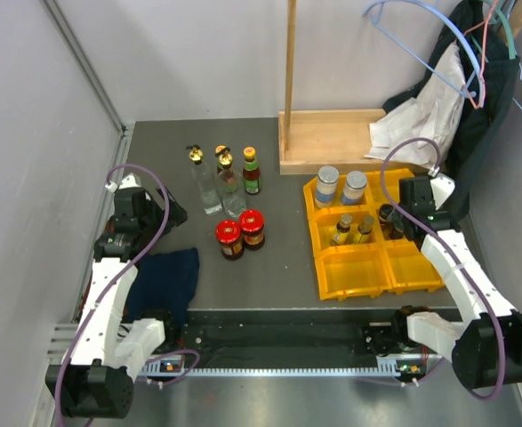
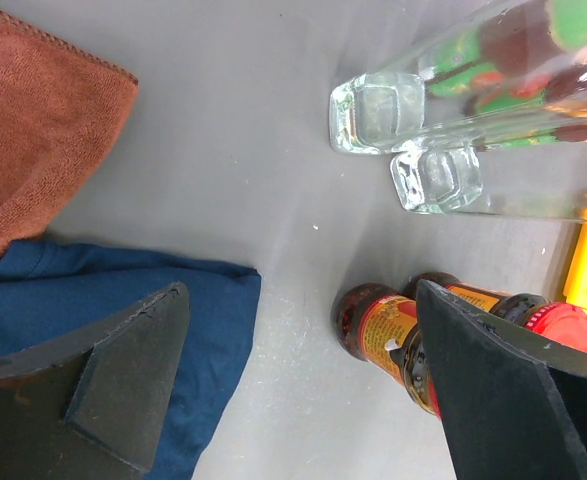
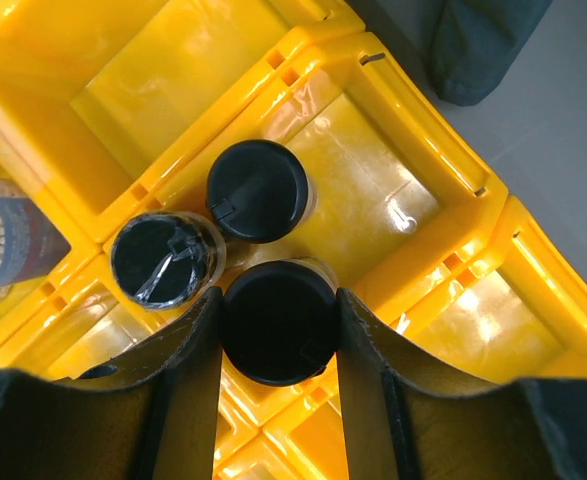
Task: Organize the condiment bottles
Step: Place the bottle in the storage box.
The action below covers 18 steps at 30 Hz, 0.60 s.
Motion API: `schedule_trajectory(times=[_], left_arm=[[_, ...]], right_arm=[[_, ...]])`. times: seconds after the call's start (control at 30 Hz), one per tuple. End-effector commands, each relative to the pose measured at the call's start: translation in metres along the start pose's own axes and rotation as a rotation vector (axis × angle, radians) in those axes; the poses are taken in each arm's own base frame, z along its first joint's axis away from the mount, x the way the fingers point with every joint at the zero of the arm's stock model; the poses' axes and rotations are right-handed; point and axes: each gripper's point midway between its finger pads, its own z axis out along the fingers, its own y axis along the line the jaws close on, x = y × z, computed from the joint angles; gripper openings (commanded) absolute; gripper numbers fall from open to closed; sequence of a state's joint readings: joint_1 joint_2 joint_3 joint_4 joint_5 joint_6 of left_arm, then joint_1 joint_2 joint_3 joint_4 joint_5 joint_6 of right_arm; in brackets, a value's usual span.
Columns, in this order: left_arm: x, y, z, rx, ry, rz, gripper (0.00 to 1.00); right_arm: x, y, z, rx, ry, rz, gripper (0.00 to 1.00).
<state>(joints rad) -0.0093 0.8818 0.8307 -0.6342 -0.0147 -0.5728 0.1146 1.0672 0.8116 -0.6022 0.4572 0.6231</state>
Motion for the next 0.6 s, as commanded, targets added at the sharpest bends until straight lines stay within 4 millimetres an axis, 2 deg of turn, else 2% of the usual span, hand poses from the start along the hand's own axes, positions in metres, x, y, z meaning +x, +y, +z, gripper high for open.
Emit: schedule_trajectory(times=[0.0,0.43,0.53,0.57], left_arm=[[-0.021,-0.014,-0.005,0.050,-0.064,0.004,0.99],[-0.020,-0.014,-0.005,0.050,-0.064,0.003,0.99],[-0.021,-0.014,-0.006,0.052,-0.067,0.004,0.99],[-0.019,-0.014,-0.005,0.050,-0.062,0.003,0.99]], right_arm=[[-0.007,0.000,0.011,0.013,-0.047,0.027,0.01],[0.015,-0.009,0.027,0.057,-0.011,0.018,0.16],[0.019,-0.010,0.028,0.062,-0.004,0.017,0.26],[0.019,-0.009,0.028,0.057,-0.003,0.018,0.34]])
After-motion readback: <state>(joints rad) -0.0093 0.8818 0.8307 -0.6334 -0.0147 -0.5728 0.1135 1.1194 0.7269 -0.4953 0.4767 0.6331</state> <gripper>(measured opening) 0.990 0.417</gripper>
